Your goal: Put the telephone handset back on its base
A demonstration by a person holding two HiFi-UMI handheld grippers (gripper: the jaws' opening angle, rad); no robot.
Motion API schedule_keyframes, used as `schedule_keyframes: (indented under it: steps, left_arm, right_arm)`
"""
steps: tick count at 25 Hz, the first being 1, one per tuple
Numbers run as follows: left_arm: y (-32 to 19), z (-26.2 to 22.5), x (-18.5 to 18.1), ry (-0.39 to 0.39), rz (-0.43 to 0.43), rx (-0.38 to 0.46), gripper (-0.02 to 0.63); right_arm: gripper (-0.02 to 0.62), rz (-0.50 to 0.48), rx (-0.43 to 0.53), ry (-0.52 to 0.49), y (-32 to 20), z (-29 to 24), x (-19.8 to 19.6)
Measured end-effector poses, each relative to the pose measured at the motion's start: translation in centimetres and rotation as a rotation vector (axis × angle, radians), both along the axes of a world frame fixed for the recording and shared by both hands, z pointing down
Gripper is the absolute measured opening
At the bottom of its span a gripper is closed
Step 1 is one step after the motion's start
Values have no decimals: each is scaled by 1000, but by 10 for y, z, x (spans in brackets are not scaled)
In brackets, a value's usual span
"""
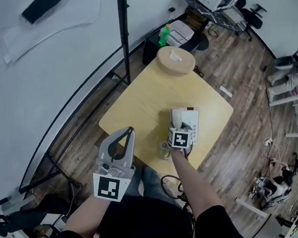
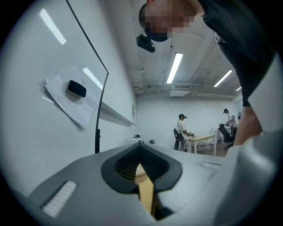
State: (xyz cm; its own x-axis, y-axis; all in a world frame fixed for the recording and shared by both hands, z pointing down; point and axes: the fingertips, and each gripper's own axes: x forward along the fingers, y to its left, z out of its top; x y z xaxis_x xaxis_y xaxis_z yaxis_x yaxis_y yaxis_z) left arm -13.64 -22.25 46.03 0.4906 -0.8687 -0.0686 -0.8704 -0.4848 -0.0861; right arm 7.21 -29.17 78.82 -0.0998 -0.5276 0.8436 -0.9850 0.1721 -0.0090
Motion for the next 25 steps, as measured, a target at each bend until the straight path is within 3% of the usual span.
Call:
schedule_keyframes:
  steps: [7, 11, 18, 25]
  left_arm:
    - [0, 4, -1, -1, 6, -21, 0]
    - [-3, 1, 2, 0, 14, -17, 0]
    - [-10, -8, 16, 4, 25, -47, 0]
    - [-16, -44, 33, 29, 43, -11, 0]
  right_arm:
    - [242, -37, -8, -11, 3, -6, -5]
    - [249, -46, 45, -34, 2, -34, -4]
    - [249, -88, 248, -89, 6, -128, 2]
    - [227, -230, 453, -143, 23, -241, -8]
